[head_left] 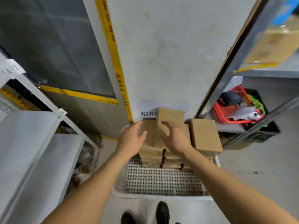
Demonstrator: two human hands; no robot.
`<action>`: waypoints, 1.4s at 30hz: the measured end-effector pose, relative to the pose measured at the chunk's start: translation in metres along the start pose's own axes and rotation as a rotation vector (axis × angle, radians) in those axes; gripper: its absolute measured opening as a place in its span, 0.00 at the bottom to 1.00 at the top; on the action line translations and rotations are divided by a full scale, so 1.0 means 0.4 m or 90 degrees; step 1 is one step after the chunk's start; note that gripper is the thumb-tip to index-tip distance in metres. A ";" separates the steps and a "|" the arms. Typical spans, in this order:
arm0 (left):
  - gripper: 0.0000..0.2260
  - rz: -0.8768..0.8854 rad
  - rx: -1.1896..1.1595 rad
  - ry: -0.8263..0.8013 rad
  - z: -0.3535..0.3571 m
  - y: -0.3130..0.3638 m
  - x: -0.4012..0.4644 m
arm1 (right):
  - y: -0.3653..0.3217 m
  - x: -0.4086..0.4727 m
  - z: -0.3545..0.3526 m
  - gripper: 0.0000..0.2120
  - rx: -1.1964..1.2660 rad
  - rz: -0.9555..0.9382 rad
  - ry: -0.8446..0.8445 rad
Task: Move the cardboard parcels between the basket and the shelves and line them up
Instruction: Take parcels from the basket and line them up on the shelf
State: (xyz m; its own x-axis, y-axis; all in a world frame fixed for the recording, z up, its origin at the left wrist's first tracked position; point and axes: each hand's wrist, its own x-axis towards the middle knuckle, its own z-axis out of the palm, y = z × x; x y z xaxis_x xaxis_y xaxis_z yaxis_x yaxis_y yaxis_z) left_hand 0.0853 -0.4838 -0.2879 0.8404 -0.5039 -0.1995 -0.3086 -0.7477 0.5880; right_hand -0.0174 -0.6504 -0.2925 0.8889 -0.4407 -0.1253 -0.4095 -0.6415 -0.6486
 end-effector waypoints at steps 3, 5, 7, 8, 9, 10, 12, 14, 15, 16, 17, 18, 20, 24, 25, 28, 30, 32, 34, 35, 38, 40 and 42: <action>0.25 0.013 0.002 -0.055 0.064 0.023 0.070 | 0.083 0.024 -0.011 0.24 -0.022 0.050 0.035; 0.27 0.011 0.004 -0.086 0.103 0.036 0.103 | 0.131 0.032 -0.011 0.28 -0.043 0.085 0.049; 0.29 -0.001 -0.021 -0.129 0.146 0.047 0.133 | 0.169 0.039 -0.008 0.32 -0.028 0.130 0.046; 0.30 -0.012 -0.032 -0.149 0.163 0.050 0.143 | 0.183 0.043 -0.006 0.34 -0.017 0.149 0.040; 0.31 -0.024 -0.041 -0.166 0.178 0.052 0.153 | 0.199 0.050 -0.002 0.35 -0.003 0.165 0.036; 0.32 -0.032 -0.051 -0.177 0.195 0.049 0.165 | 0.209 0.054 0.000 0.37 0.017 0.185 0.031; 0.34 -0.056 -0.065 -0.198 0.220 0.041 0.178 | 0.221 0.064 0.007 0.39 0.080 0.226 0.014; 0.35 -0.078 -0.070 -0.221 0.242 0.027 0.186 | 0.231 0.072 0.018 0.38 0.156 0.255 0.003; 0.36 -0.086 -0.075 -0.232 0.249 0.024 0.187 | 0.236 0.074 0.026 0.36 0.175 0.256 -0.003; 0.36 -0.089 -0.080 -0.241 0.254 0.020 0.186 | 0.236 0.073 0.031 0.35 0.180 0.258 -0.011; 0.36 -0.093 -0.086 -0.246 0.257 0.018 0.184 | 0.234 0.069 0.036 0.34 0.191 0.256 -0.010; 0.35 -0.094 -0.095 -0.248 0.257 0.017 0.182 | 0.230 0.066 0.038 0.34 0.200 0.251 -0.004; 0.34 -0.095 -0.125 -0.234 0.250 0.018 0.176 | 0.224 0.063 0.040 0.33 0.212 0.233 0.017; 0.33 -0.095 -0.219 -0.209 0.222 0.010 0.162 | 0.203 0.055 0.040 0.33 0.258 0.206 0.051; 0.33 -0.093 -0.243 -0.197 0.211 0.008 0.157 | 0.204 0.049 0.043 0.32 0.275 0.202 0.053; 0.34 -0.087 -0.270 -0.151 0.173 -0.008 0.142 | 0.194 0.029 0.048 0.28 0.298 0.173 0.043; 0.39 -0.104 -0.288 -0.146 0.141 -0.020 0.129 | 0.179 0.016 0.041 0.29 0.300 0.151 0.037; 0.49 -0.143 -0.292 -0.144 0.121 -0.042 0.125 | 0.154 0.006 0.037 0.29 0.293 0.135 0.030; 0.53 -0.164 -0.277 -0.127 0.131 -0.082 0.141 | 0.132 0.008 0.040 0.31 0.266 0.128 0.041; 0.54 -0.150 -0.249 -0.111 0.127 -0.085 0.135 | 0.116 0.010 0.042 0.32 0.240 0.127 0.063; 0.55 -0.045 -0.092 -0.057 0.071 -0.039 0.071 | 0.048 0.003 0.036 0.27 0.288 0.154 0.083; 0.58 0.005 -0.038 -0.017 0.060 -0.029 0.041 | 0.015 -0.006 0.039 0.24 0.433 0.184 0.034; 0.58 0.022 -0.035 -0.010 0.061 -0.034 0.022 | -0.010 -0.015 0.037 0.22 0.578 0.209 -0.017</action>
State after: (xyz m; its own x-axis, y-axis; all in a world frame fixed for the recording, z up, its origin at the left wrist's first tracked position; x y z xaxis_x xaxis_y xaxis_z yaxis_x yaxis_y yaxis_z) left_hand 0.0860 -0.4887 -0.3170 0.8228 -0.5355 -0.1902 -0.3121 -0.7055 0.6362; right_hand -0.0180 -0.6358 -0.3001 0.7676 -0.4899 -0.4133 -0.3330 0.2461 -0.9102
